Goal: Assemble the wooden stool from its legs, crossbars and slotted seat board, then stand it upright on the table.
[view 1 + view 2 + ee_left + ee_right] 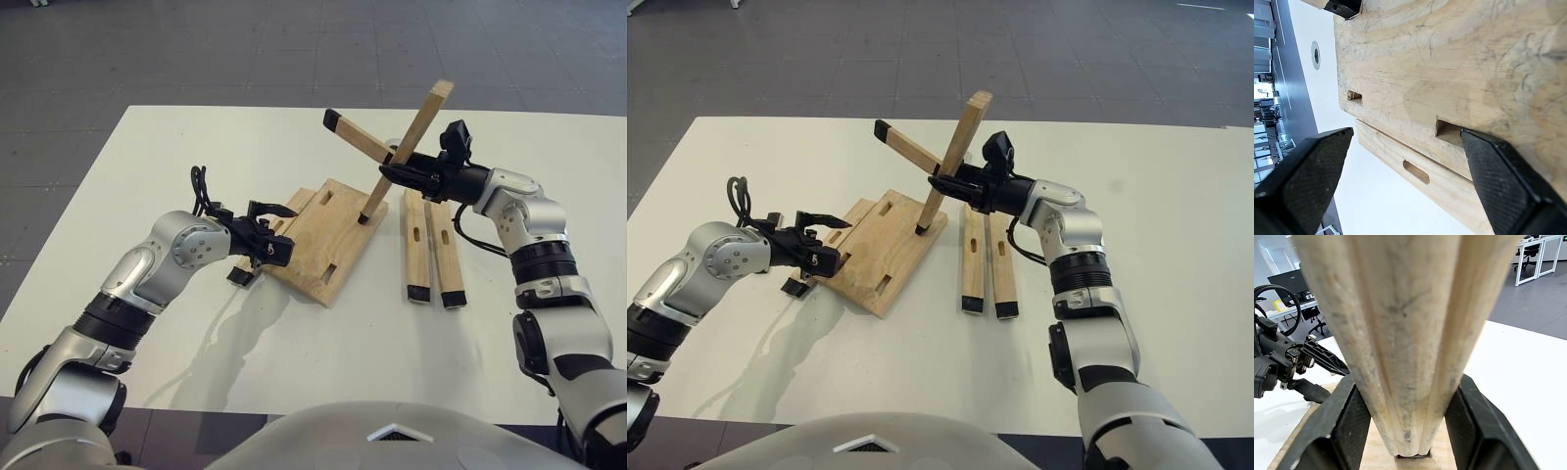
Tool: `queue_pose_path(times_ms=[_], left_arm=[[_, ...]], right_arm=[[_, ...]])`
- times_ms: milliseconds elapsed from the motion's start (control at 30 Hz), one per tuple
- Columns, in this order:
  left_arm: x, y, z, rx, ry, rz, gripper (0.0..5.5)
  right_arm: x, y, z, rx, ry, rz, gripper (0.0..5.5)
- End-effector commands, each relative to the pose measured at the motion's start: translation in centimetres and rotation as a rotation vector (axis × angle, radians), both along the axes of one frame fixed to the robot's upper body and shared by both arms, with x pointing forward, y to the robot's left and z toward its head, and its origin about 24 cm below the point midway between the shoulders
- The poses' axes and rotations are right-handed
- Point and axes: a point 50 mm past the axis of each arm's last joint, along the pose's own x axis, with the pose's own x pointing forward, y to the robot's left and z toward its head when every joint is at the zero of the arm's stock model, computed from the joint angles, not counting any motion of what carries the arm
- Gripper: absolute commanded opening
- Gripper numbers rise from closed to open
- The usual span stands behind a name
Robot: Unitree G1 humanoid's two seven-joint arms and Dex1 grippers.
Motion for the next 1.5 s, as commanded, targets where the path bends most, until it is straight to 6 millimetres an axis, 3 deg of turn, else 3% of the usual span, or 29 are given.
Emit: queue_pose_path(times_ms=[33,300,567,700,867,1100,1267,1500], left_arm=[[-1.5,0.2,-2.6,0.046,0.123,-0.003,4.09],[-1.4,0.2,-2.7,0.046,0.124,-0.003,4.09],[-1.5,-0.2,-2.7,0.031,0.124,0.002,4.09],[-1.5,-0.3,-2.7,0.026,0.124,0.01,4.09],[-1.7,-0.4,-2.9,0.014,0.133,0.024,4.09],[-1.7,-0.5,-2.8,0.009,0.133,0.035,4.09],[-1.5,-0.5,-2.8,0.008,0.129,0.04,4.09],[-1.5,-0.4,-2.8,0.007,0.13,0.044,4.09]], right_arm=[[-0.7,-1.0,-3.1,-0.135,0.108,-0.021,2.03],[0.3,-2.2,-2.1,-0.185,0.075,-0.052,2.03],[-2.1,3.0,-3.6,-0.159,0.071,0.079,2.02],[-3.5,3.6,-5.3,-0.126,0.096,-0.013,2.02],[-4.5,2.8,-6.3,-0.075,0.082,-0.206,2.02],[-6.6,0.1,-9.4,-0.109,0.163,-0.395,2.03],[-6.3,-2.8,-10.3,-0.156,0.191,-0.463,2.03],[-5.8,-4.0,-10.0,-0.135,0.196,-0.486,2.03]])
